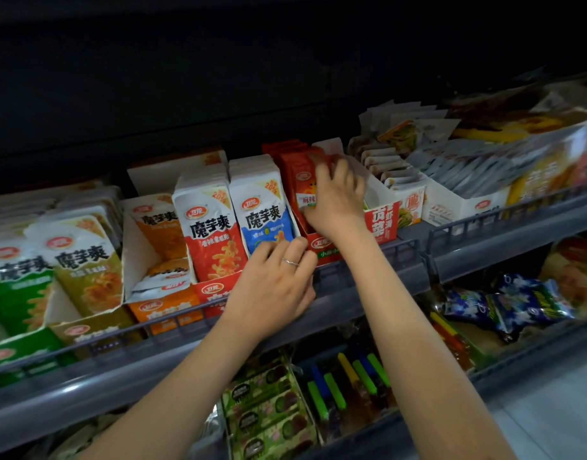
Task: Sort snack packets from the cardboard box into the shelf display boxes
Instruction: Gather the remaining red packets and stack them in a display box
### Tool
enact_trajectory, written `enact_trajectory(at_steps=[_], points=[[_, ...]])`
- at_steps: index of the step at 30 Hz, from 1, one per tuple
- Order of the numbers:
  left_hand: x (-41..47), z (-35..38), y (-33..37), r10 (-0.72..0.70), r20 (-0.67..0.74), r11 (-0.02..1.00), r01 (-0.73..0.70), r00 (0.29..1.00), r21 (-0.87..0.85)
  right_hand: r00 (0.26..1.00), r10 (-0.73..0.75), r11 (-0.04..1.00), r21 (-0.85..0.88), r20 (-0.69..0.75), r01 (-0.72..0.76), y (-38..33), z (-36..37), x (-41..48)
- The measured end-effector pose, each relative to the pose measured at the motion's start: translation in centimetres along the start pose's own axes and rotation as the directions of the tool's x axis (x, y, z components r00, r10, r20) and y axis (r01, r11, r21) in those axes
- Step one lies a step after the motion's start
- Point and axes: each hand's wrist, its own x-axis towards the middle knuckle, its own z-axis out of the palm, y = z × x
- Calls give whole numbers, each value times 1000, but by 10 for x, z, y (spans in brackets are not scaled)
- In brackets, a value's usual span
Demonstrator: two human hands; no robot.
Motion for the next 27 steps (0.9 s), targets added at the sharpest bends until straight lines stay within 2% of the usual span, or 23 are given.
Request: enact_trajectory(at_steps=[2,6,19,24,27], points=[[-1,0,0,4,1,1000,-4,1000,3,999,52,999,10,-1,-52,-4,0,1],[-1,1,-1,5,16,1000,-6,1000,13,1000,15,1000,26,2,-15,-7,2,1],[-1,1,0,7,48,1000,-8,999,10,999,29,996,83,-24,-27,-4,-3,1],[0,-1,-1,-5,87,1000,4,996,7,976,-21,997,62,-218,36,-2,-2,0],[-2,-1,-1,-1,77,1000,0,997,7,933,-35,976,188,-358,109,2,-9,-3]])
